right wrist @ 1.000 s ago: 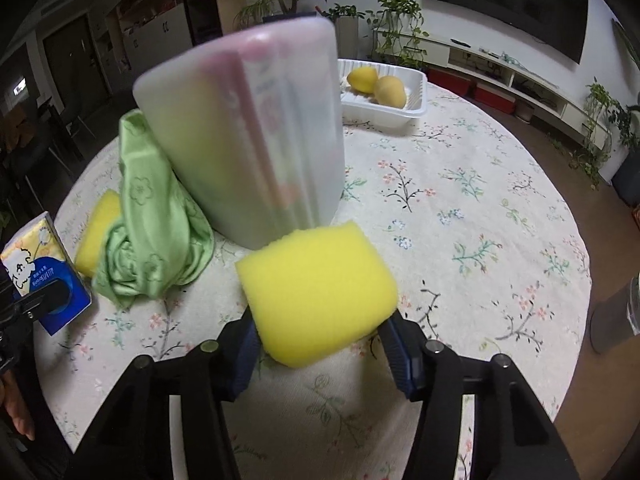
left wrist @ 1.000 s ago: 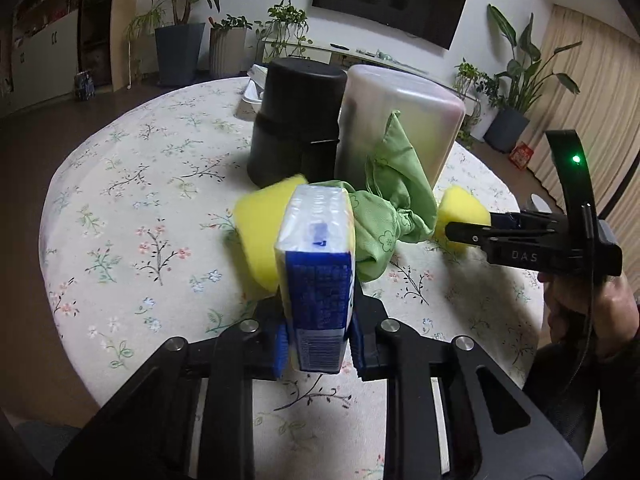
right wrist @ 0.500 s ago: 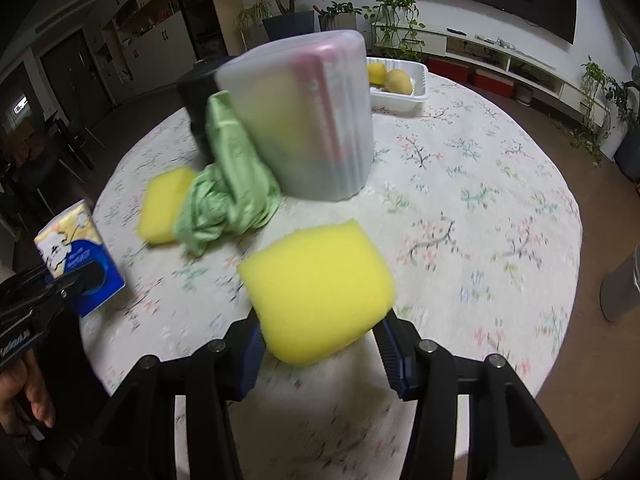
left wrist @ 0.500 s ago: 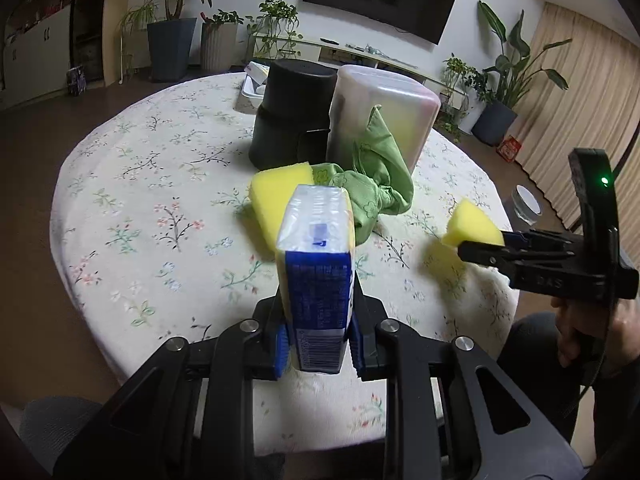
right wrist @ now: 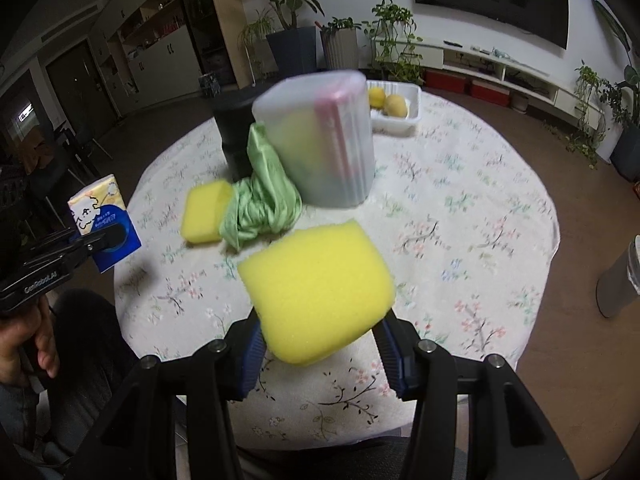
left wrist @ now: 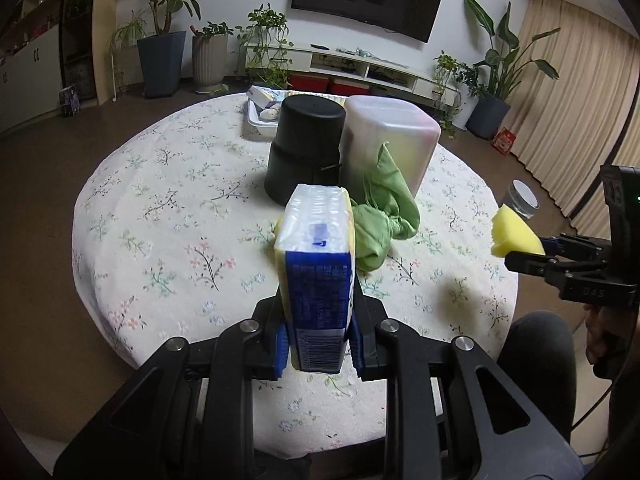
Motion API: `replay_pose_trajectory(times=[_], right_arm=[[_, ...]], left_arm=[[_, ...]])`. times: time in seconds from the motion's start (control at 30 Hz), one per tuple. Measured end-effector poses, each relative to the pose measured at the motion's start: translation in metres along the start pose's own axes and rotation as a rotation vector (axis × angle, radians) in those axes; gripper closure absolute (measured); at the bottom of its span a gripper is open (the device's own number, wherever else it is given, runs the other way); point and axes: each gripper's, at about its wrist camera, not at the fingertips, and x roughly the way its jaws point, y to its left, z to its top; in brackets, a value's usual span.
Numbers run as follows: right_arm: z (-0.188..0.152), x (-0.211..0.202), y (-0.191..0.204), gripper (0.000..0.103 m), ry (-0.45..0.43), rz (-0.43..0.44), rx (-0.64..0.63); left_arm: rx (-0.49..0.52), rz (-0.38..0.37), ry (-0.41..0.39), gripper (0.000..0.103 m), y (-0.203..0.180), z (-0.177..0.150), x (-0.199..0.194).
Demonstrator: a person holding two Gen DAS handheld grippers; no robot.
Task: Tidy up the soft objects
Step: 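Carry the tissue pack with the left gripper while the right carries the sponge over the tray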
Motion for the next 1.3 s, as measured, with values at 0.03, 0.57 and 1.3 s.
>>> replay_pose_trajectory(times=[0.03, 0.57, 1.3], right_arm=[[0.003, -0.001, 0.0, 0.051, -0.001, 0.001, -0.002], [0.077, -0.006, -0.04, 0.051, -0.039, -0.06, -0.012], [0.31, 0.154, -0.102, 0.05, 0.042, -0.067, -0.204]], left_arm=[[0.003, 0.0, 0.002, 0.082, 0.001, 0.002, 0.001], [0.09, 0.026, -0.026, 0.081, 0.036, 0.093, 0.019], [0.314, -0.016, 0.131, 0.081, 0.05, 0.288, 0.217]])
